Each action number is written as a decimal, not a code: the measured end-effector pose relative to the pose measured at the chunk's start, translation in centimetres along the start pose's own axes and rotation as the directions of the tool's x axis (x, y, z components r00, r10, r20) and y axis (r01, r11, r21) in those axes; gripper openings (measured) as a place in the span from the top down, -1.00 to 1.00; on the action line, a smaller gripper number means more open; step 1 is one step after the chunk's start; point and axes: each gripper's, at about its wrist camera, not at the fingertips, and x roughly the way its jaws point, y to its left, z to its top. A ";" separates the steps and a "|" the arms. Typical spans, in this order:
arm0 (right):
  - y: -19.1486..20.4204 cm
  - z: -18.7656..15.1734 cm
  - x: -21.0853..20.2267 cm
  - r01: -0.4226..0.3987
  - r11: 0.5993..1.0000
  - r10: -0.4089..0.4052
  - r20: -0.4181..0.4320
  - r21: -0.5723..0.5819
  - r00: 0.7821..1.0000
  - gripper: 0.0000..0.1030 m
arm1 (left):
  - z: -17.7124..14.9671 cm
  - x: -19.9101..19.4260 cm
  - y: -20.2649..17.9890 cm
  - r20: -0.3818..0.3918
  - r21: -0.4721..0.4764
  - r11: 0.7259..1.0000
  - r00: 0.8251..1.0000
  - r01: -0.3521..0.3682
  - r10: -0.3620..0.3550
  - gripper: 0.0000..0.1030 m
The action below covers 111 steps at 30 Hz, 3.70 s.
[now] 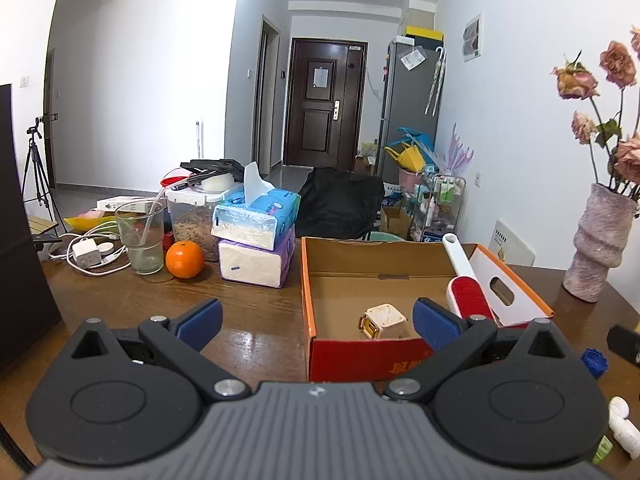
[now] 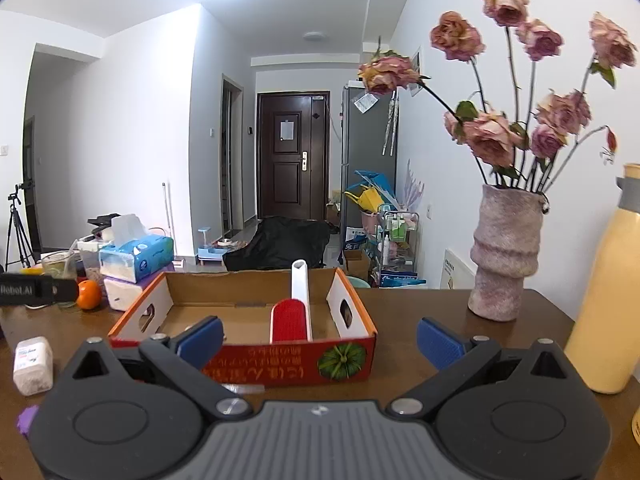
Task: Organize rigid objects
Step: 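Move the right tool to the white lotion bottle and grasp it, then close the left gripper on the purple screw cap, then carry the purple cap and white bottle toward the cardboard box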
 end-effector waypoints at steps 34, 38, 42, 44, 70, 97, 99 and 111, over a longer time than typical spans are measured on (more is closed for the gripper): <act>-9.2 -11.0 -7.5 0.132 0.988 -0.144 -0.169 -0.081 0.975 -0.83 | -9.2 -7.2 6.5 -0.041 0.074 0.997 0.998 -0.035 0.039 -1.00; -10.9 -11.4 -5.4 0.123 0.990 -0.135 -0.215 -0.070 0.967 -0.57 | -9.6 -7.0 6.9 -0.046 0.076 0.996 0.998 -0.046 0.050 -1.00; -12.0 -11.8 -2.6 0.111 0.992 -0.123 -0.268 -0.060 0.956 -0.27 | -9.9 -6.6 7.0 -0.049 0.094 0.994 0.997 -0.061 0.066 -1.00; -12.5 -12.0 -1.3 0.111 0.993 -0.120 -0.290 -0.047 0.949 -0.23 | -10.1 -6.3 7.1 -0.053 0.102 0.993 0.996 -0.060 0.066 -1.00; -11.0 -12.0 -1.6 0.126 0.991 -0.130 -0.212 -0.035 0.969 0.48 | -11.7 0.0 8.5 -0.182 0.085 0.994 0.980 -0.072 0.087 -1.00; -10.4 -12.0 -2.8 0.168 0.985 -0.171 -0.159 -0.034 0.972 0.48 | -11.8 2.6 8.6 -0.250 0.064 0.994 0.963 -0.088 0.102 -0.05; -10.4 -12.0 -2.8 0.169 0.985 -0.172 -0.156 -0.034 0.973 0.48 | -11.8 2.5 8.5 -0.248 0.063 0.994 0.964 -0.084 0.097 -0.05; -9.6 -12.1 -3.6 0.152 0.988 -0.152 -0.139 -0.011 0.979 0.48 | -11.6 1.0 7.9 -0.195 0.063 0.993 0.974 -0.103 0.114 -0.05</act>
